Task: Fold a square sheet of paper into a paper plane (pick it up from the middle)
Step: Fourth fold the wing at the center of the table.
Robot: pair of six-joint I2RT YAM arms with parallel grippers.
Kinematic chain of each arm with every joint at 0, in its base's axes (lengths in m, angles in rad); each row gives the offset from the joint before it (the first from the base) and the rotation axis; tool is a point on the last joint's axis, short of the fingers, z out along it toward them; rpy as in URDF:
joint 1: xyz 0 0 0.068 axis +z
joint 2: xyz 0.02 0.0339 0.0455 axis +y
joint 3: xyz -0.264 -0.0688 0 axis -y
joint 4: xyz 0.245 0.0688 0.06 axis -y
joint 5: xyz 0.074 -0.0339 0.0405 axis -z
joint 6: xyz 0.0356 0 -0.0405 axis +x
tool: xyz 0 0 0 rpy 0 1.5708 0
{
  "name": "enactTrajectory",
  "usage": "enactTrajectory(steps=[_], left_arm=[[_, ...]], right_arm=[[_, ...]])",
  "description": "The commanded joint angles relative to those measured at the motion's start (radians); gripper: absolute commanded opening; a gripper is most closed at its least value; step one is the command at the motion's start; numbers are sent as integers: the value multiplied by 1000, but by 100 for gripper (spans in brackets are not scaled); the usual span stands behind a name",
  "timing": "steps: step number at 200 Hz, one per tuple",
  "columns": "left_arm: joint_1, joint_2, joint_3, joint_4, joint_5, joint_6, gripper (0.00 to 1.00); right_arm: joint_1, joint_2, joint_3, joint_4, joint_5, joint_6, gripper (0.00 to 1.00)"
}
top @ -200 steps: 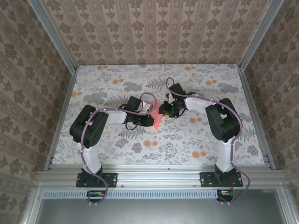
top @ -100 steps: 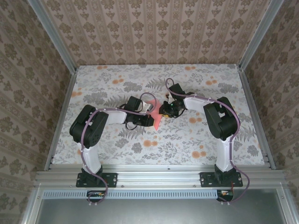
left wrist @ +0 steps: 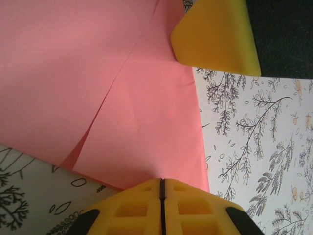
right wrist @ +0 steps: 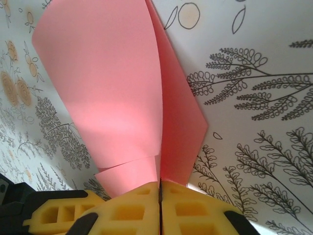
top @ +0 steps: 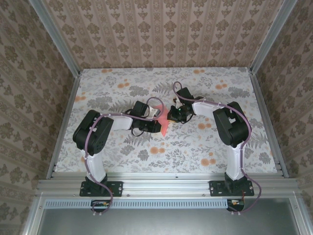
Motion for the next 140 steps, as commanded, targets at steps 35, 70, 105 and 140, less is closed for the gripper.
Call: enactTrajectory(steps=[35, 70, 105, 140], left_arm=[[9, 100, -50, -96, -123, 6, 8], [12, 103, -44, -97, -121, 5, 8], [12, 108, -41, -97, -117, 6, 8], [15, 109, -46, -94, -117, 9, 8]], right_arm=[[25, -29, 20, -14, -18, -10, 8], [32, -27, 27, -16, -24, -10, 8], [35, -16, 38, 0, -40, 9, 8], [41, 0, 51, 24, -63, 32, 7]])
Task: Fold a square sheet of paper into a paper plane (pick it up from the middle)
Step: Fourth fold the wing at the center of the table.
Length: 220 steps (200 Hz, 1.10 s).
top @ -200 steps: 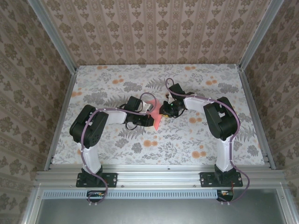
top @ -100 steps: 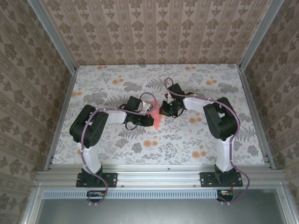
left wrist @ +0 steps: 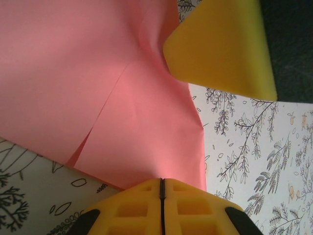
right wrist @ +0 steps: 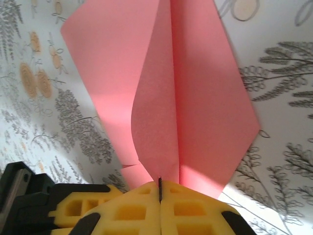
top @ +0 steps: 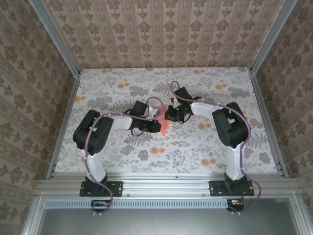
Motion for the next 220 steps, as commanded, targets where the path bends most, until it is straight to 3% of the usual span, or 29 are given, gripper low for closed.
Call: enactTrajectory(steps=[1, 220], left_arm=[[9, 104, -46, -96, -133, 9, 8], [19, 109, -76, -67, -126, 5, 7]], right_arm=[[13, 3, 33, 14, -41, 23, 7], [45, 92, 68, 35, -91, 48, 7]])
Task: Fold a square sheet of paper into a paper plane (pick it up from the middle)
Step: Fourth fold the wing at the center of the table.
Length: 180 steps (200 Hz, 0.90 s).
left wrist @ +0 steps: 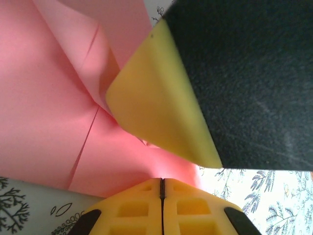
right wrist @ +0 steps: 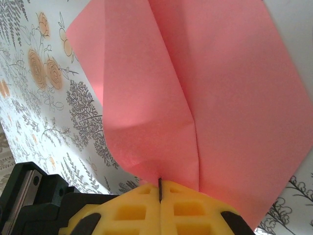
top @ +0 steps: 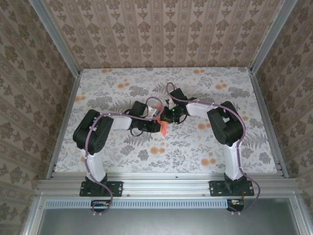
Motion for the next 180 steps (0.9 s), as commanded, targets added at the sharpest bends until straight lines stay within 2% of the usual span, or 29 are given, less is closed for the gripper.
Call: enactTrajectory(steps=[1, 88, 180], left_arm=[[9, 103, -65, -94, -156, 5, 7], [14, 101, -66, -84, -140, 5, 6], [17, 14, -69, -93, -104, -7, 6]], right_arm=[[12, 26, 23, 9, -31, 21, 7], [16, 57, 35, 29, -46, 39, 7], [23, 87, 41, 28, -47, 41, 8]])
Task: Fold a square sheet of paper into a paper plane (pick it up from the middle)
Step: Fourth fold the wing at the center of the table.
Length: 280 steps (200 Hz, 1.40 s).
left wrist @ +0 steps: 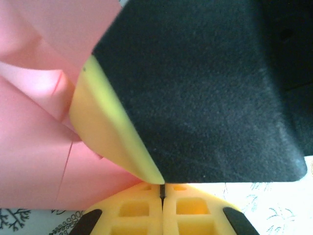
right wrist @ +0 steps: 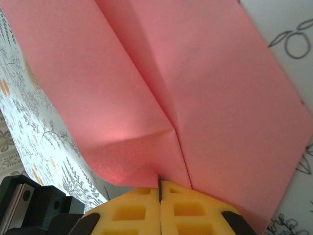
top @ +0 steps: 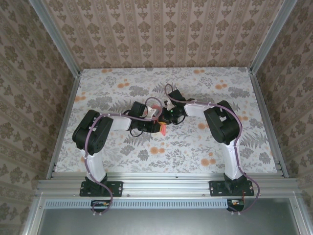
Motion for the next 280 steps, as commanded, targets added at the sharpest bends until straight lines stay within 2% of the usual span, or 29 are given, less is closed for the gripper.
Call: enactTrajectory(steps=[1, 59, 105, 169, 212, 234, 239, 280], left_arm=[[11, 25, -47, -125, -111, -6, 6], [11, -50, -47, -146, -96, -22, 9], [17, -129, -45, -159, -89, -56, 16], [49, -197, -47, -77, -81, -270, 35], [80, -215, -54, -9, -133, -374, 39], [86, -211, -54, 40, -128, -421, 40], [116, -208, -55, 52, -129, -433, 40], [155, -159, -52, 122, -112, -507, 43]], right_arm=[[13, 36, 24, -8, -12, 15, 8], [14, 44, 30, -32, 1, 0, 9], [17, 45, 31, -32, 0, -2, 9], [20, 32, 22, -6, -14, 18, 11], [24, 27, 6, 19, -21, 21, 15], [25, 25, 0, 32, -24, 22, 15], [25, 25, -1, 36, -26, 22, 15], [29, 27, -2, 48, -34, 15, 17]])
